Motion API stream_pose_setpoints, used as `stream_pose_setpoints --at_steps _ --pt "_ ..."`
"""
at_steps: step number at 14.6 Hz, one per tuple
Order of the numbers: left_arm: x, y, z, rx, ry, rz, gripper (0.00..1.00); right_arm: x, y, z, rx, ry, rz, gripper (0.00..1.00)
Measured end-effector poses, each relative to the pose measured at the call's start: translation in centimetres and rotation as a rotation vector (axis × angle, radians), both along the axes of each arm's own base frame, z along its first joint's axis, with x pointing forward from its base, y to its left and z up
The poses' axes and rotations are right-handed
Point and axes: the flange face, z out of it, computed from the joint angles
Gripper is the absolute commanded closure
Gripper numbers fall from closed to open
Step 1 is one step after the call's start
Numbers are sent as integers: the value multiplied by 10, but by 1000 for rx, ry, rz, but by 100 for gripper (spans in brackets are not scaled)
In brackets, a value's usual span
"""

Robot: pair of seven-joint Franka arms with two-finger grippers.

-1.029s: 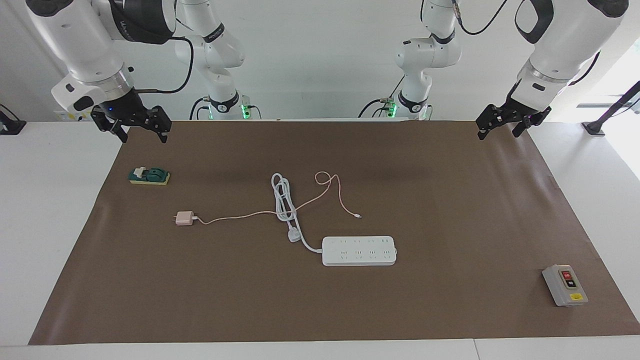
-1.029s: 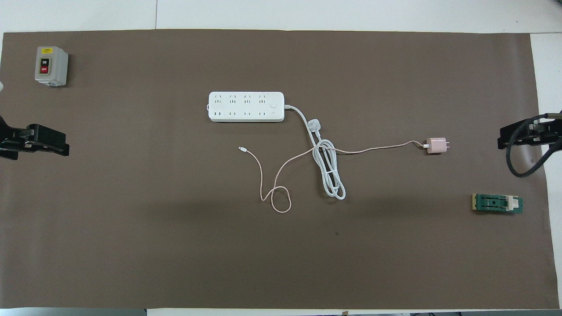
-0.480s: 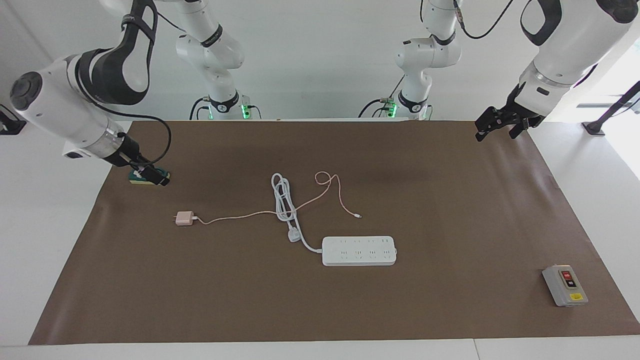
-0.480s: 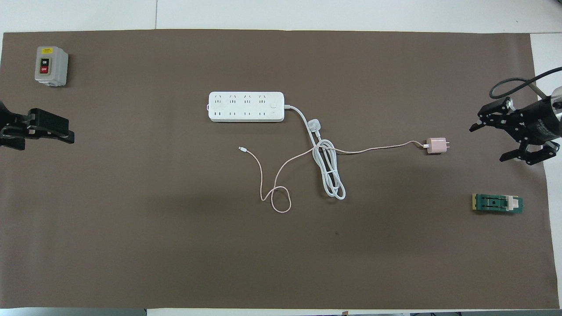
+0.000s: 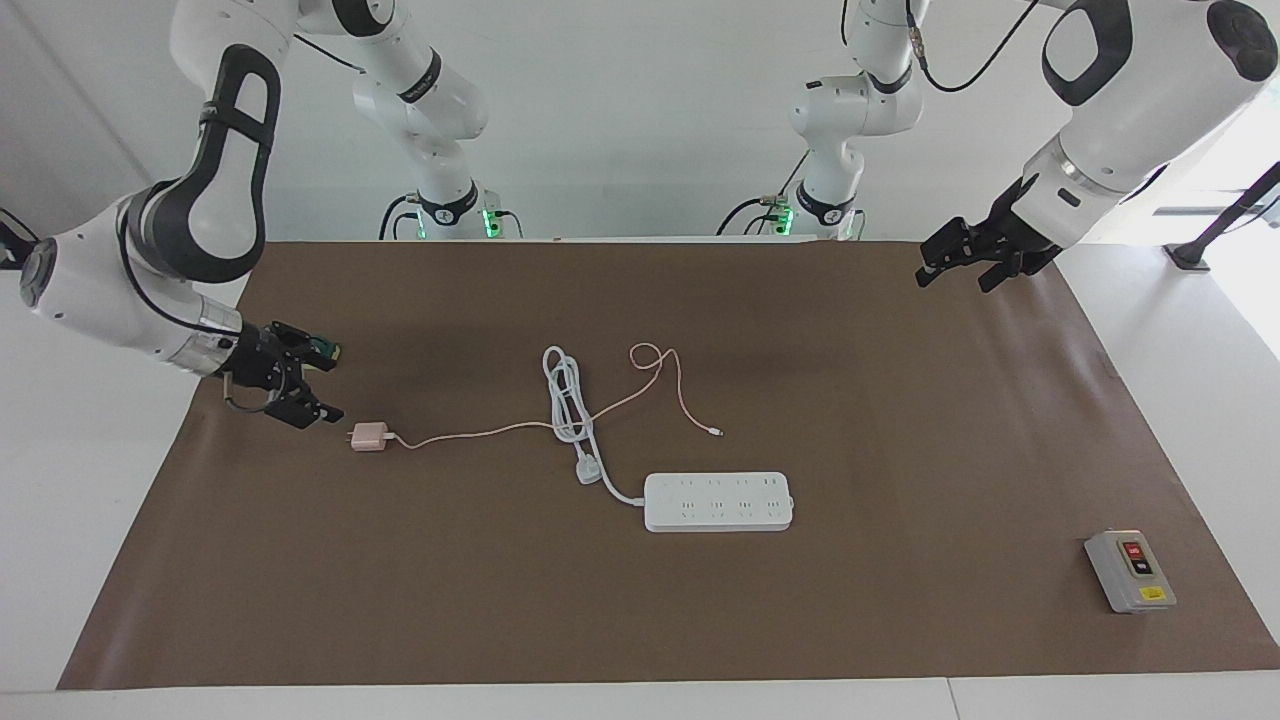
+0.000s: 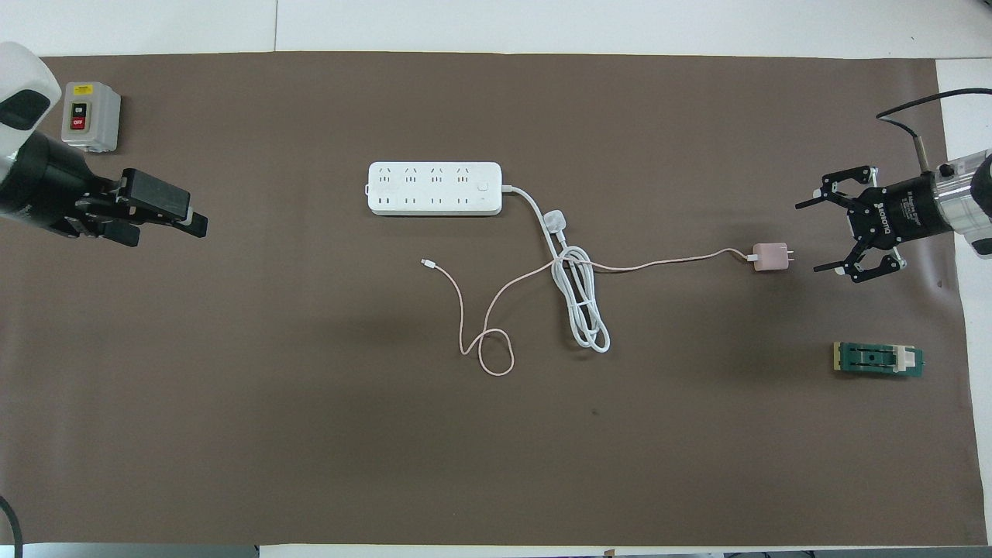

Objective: Plug charger into power strip
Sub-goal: 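Move the right gripper to the charger while the left gripper nears the strip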

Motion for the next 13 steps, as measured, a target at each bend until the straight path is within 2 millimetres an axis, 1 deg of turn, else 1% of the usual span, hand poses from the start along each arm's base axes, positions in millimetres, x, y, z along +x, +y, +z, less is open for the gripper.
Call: stream_pose_setpoints --at_steps 2,4,5,6,10,13 --pt "6 -15 1 -97 7 -3 0 1 -9 -25 39 18 -48 0" --pt "10 -24 -4 -189 30 3 0 2 -10 -40 54 30 -64 0" --pt "15 -28 -12 -230 50 9 0 1 -10 -44 56 37 -65 0" --pt "21 -31 -24 -277 75 19 0 0 -10 -49 58 45 -67 0" --pt "54 -37 -78 -489 141 79 0 -6 -7 -68 96 66 -76 0" --pt "70 -45 -96 -661 104 81 0 -13 -7 -81 103 63 -69 0"
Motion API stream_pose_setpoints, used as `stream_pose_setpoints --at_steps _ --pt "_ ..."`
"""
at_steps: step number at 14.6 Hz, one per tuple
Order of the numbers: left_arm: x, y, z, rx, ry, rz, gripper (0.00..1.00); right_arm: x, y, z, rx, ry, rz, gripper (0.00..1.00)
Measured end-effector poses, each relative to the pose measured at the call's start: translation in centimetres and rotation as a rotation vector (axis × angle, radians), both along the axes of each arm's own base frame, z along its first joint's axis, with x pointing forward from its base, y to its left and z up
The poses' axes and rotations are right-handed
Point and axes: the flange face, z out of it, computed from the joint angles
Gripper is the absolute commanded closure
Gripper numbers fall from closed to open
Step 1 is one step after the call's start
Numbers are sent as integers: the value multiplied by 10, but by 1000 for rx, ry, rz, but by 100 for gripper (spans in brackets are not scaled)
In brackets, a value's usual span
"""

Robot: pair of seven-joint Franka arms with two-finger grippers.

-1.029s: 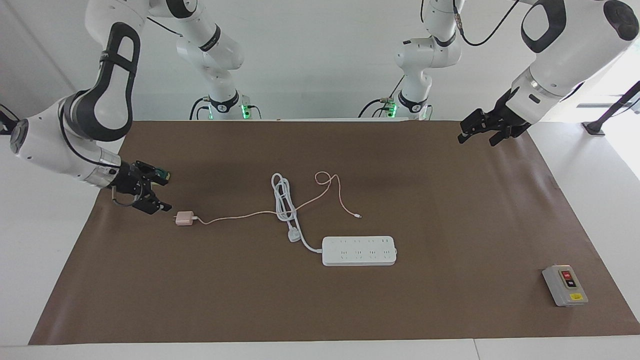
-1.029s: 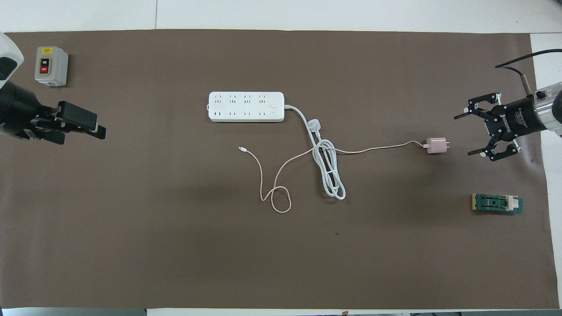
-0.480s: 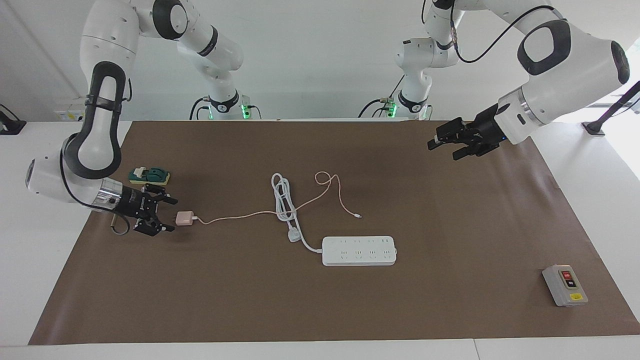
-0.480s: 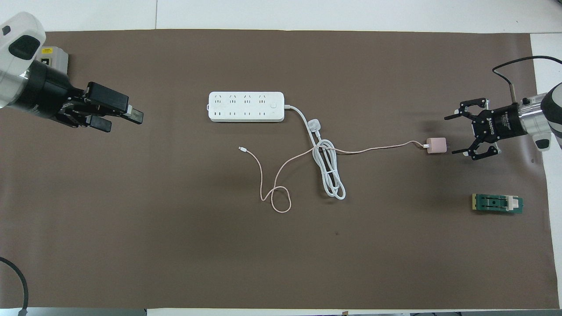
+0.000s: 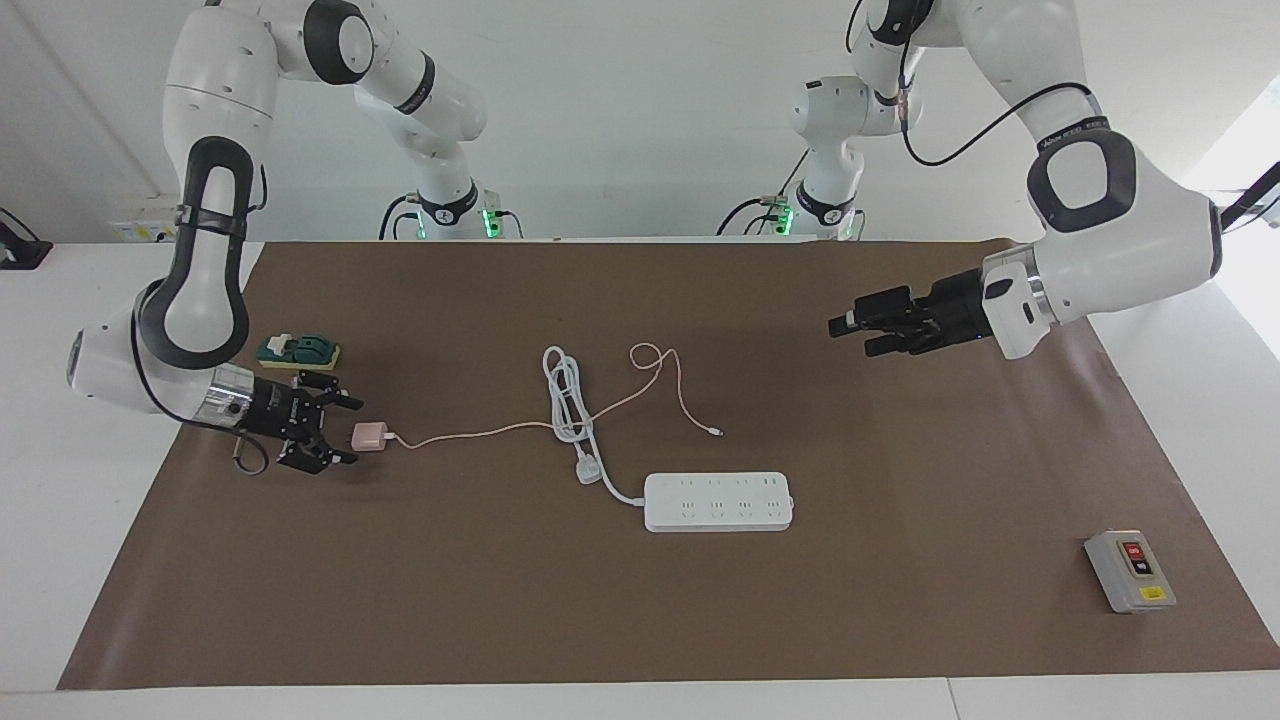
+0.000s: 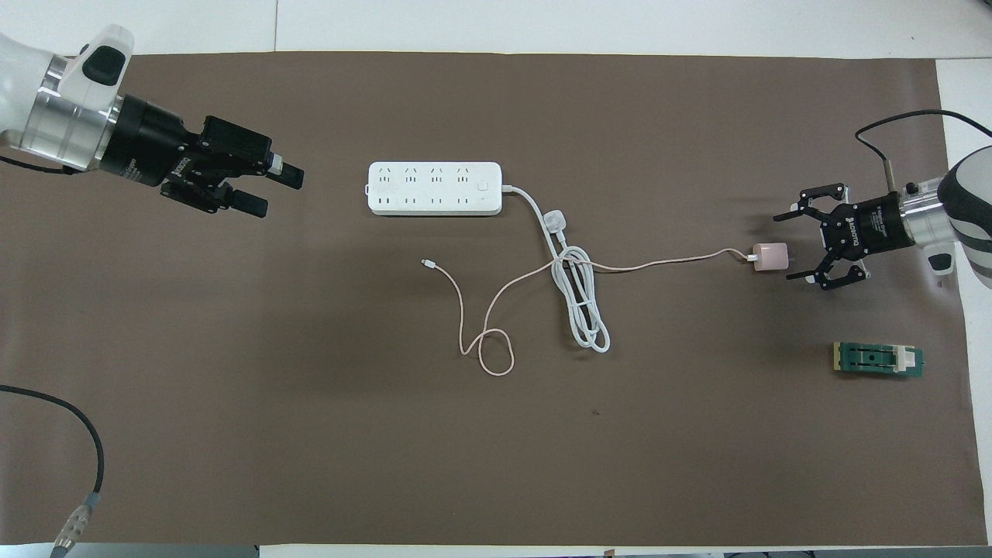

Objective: Plug charger into power strip
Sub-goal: 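Move the right gripper to the charger while the left gripper nears the strip, then grasp the charger with the right gripper while the left gripper grips the strip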

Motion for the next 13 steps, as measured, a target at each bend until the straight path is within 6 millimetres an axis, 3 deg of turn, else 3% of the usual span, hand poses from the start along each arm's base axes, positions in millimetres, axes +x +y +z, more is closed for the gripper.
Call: stream_pose_setpoints --at_steps 4,9,11,13 --pt "5 -29 -32 -283 -48 27 0 -7 -4 -10 0 -30 26 0" --pt "-11 -49 -106 -412 -131 61 0 -11 -10 -15 -9 -40 15 3" --pt "-19 -54 -126 -427 -124 82 0 -13 -12 -18 1 -49 6 24" --pt "-27 -60 -142 -446 -120 114 0 -15 -11 -21 12 -60 4 56"
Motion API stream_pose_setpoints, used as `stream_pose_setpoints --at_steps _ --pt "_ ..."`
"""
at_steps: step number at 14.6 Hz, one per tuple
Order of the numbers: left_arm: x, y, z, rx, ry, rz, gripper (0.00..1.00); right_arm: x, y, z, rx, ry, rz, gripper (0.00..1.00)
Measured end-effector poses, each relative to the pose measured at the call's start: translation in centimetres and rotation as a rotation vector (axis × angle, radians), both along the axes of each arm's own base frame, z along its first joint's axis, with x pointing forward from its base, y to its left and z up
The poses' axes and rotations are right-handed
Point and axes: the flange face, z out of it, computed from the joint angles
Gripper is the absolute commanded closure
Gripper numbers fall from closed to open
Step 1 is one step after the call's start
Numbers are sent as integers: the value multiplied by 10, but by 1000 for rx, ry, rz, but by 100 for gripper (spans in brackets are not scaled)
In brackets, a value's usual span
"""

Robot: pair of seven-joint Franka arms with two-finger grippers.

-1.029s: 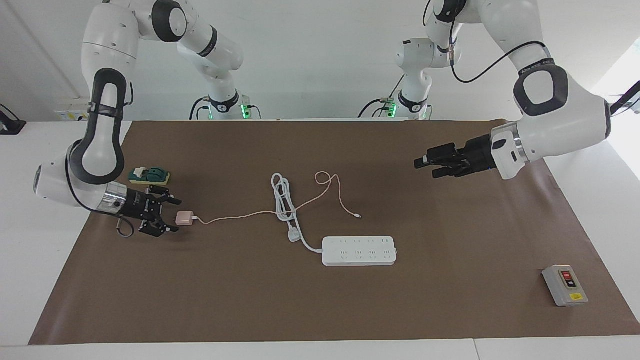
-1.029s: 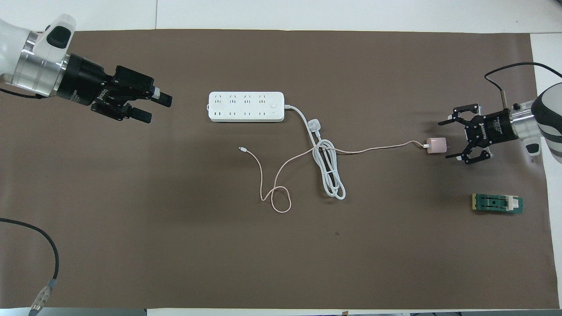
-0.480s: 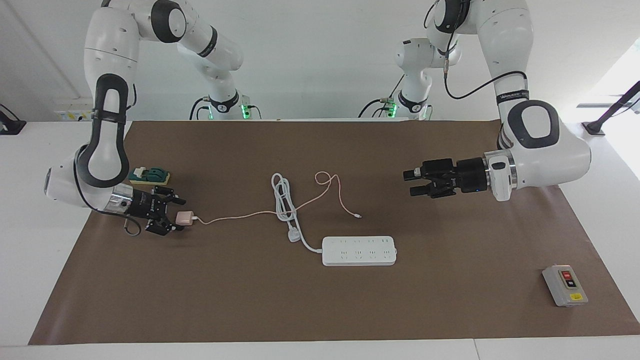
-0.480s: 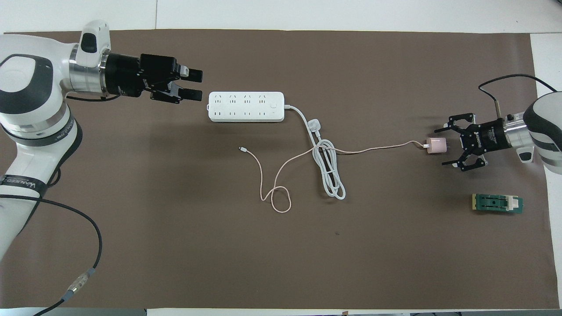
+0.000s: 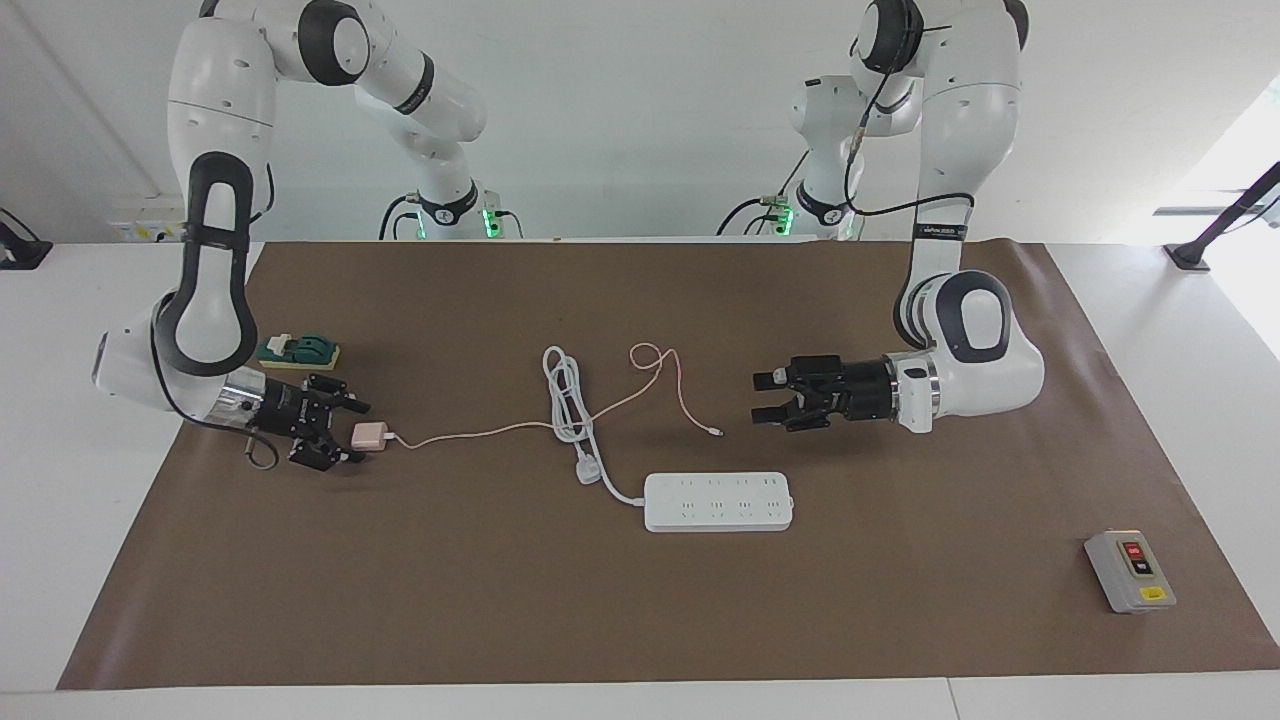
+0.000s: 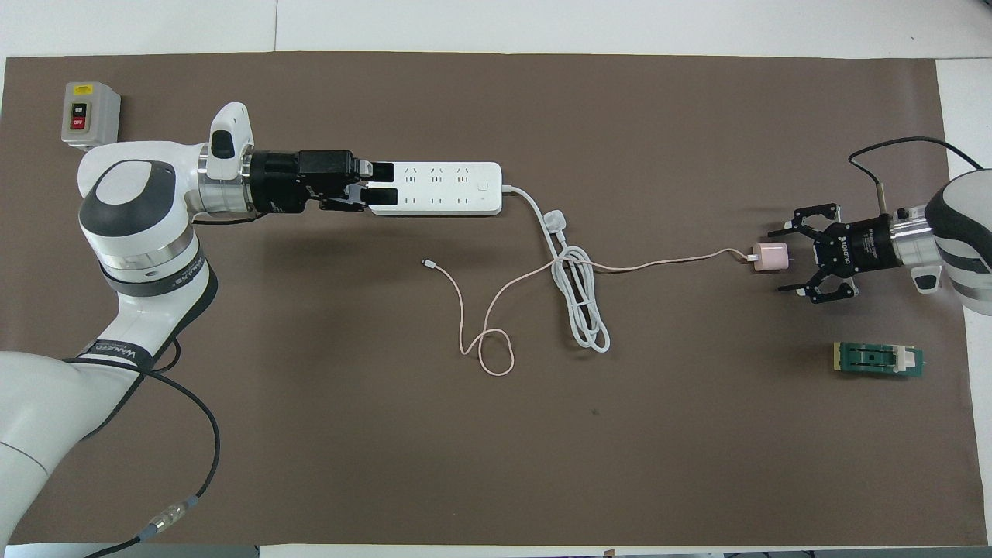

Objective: Plug charger into power strip
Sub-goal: 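Grasp the charger with the right gripper while the left gripper grips the strip, then lift the pink charger with the right gripper toward the left gripper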

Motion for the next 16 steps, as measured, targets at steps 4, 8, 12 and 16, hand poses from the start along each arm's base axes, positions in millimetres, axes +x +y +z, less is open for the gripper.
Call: stream_pose_setpoints --at_steps 4,8,12,16 --pt "-9 -14 -14 -64 7 41 0 -1 -1 5 1 -28 9 100" --pt "-15 -34 -31 -105 54 62 0 0 -1 5 3 -40 23 100" --pt "-16 -40 -39 -103 67 68 0 14 12 30 24 -73 75 100" --pt "-18 -42 -43 -97 73 75 0 36 55 86 23 -103 135 100"
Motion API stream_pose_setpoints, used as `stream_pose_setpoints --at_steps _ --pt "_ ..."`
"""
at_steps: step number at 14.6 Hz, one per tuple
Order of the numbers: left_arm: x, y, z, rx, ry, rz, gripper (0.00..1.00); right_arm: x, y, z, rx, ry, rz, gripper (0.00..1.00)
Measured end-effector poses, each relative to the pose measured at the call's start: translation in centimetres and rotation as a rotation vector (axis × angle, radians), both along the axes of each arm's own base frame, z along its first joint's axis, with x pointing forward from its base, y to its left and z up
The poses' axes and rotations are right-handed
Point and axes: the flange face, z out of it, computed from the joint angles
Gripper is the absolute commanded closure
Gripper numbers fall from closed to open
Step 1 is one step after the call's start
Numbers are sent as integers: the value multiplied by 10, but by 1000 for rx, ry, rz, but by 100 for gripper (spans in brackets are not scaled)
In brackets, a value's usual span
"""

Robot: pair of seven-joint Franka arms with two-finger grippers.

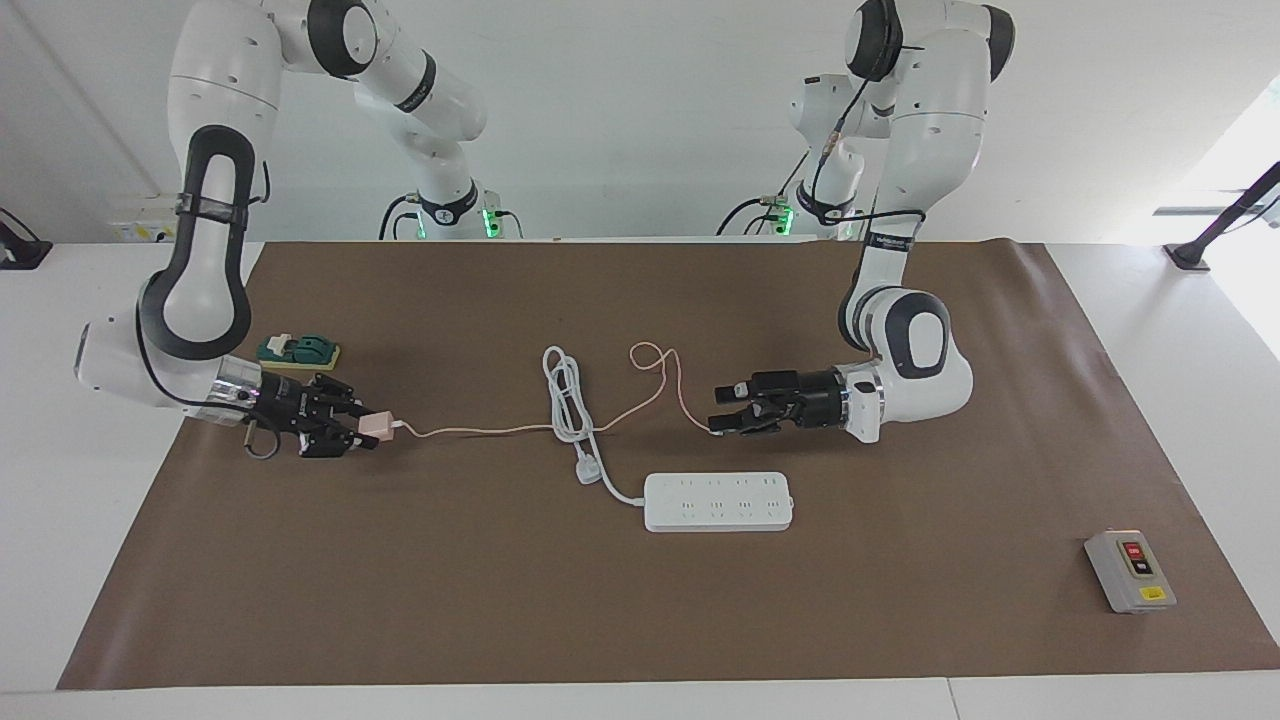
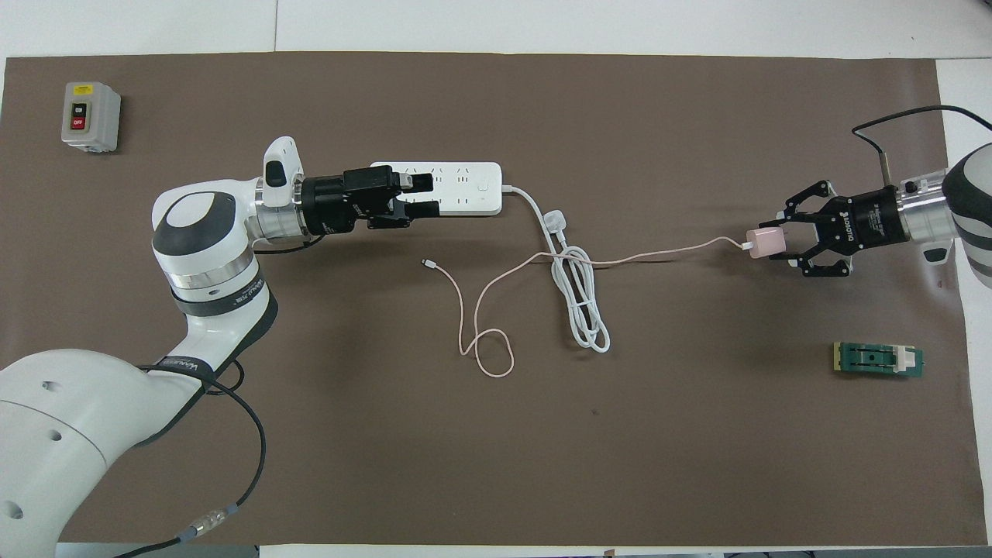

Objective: Plug charger into power strip
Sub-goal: 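Lift the pink charger with the right gripper toward the left gripper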

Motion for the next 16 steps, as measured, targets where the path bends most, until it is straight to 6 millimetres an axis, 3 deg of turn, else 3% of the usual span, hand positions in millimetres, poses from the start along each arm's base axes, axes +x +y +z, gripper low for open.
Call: stream_pose_setpoints --at_steps 8,12,16 --pt "0 3 0 -1 1 7 0 20 152 96 -37 84 -49 100" --pt "1 8 1 -3 2 13 0 25 229 116 -29 90 -101 100" --pt "1 12 0 -9 5 12 0 21 297 122 -48 62 -146 100"
